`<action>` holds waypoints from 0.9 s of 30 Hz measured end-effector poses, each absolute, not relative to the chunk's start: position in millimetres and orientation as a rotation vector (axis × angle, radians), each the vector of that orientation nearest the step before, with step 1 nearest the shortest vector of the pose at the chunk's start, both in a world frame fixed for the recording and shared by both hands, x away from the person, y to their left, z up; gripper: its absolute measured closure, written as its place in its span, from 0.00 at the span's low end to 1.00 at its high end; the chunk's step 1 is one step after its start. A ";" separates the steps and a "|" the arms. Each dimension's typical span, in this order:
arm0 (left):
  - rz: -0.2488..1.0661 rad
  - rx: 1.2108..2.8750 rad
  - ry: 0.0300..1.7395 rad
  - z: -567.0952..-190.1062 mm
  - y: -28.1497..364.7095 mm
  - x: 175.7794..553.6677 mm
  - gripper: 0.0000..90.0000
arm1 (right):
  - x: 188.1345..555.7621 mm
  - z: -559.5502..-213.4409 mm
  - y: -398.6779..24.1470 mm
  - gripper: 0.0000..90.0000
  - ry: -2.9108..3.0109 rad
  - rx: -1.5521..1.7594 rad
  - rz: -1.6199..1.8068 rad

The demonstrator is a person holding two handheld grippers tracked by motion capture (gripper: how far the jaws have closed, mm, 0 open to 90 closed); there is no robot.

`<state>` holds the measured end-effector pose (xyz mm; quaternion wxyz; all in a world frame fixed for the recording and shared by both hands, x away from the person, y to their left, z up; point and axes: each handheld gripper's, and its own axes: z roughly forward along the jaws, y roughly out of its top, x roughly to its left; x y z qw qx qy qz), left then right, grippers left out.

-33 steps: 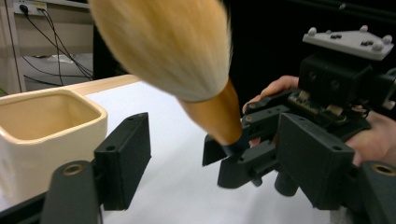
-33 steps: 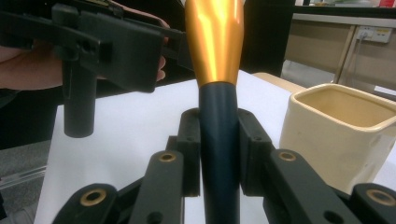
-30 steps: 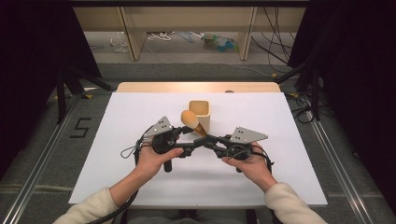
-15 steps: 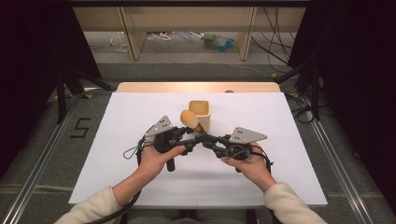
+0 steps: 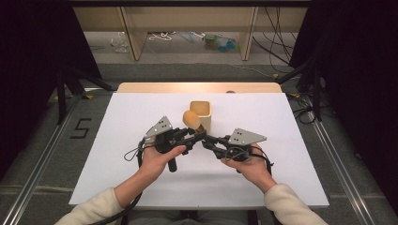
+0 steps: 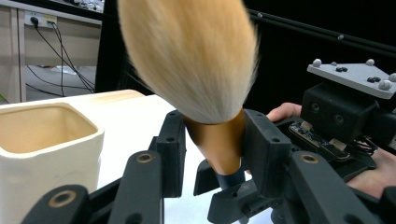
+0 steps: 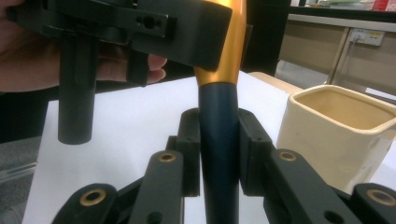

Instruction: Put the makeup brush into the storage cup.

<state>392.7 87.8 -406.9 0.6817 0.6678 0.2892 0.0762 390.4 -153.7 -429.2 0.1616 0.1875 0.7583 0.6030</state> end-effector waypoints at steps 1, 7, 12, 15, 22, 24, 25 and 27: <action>0.173 1.502 0.645 -406.6 87.8 392.3 0.69 | 390.0 -429.0 -153.7 0.83 2.174 0.536 1.712; 0.207 1.531 0.608 -403.4 86.1 389.3 0.71 | 389.9 -429.3 -151.4 0.82 2.169 0.520 1.702; 0.267 1.584 0.565 -400.5 83.2 386.8 0.72 | 389.5 -430.5 -148.2 0.73 2.194 0.538 1.677; 0.302 1.609 0.561 -398.2 83.9 387.1 0.72 | 389.4 -430.3 -147.1 0.61 2.219 0.554 1.663; 0.353 1.639 0.563 -395.2 87.8 388.2 0.72 | 390.7 -430.6 -145.7 0.37 2.235 0.615 1.662; 0.369 1.648 0.561 -393.6 89.4 388.4 0.72 | 389.1 -429.7 -146.4 0.32 2.251 0.643 1.621; 0.378 1.652 0.559 -392.8 90.2 388.6 0.72 | 388.8 -429.7 -146.4 0.29 2.248 0.649 1.618; 0.396 1.659 0.561 -391.3 91.8 388.9 0.72 | 388.3 -429.1 -147.7 0.26 2.242 0.656 1.607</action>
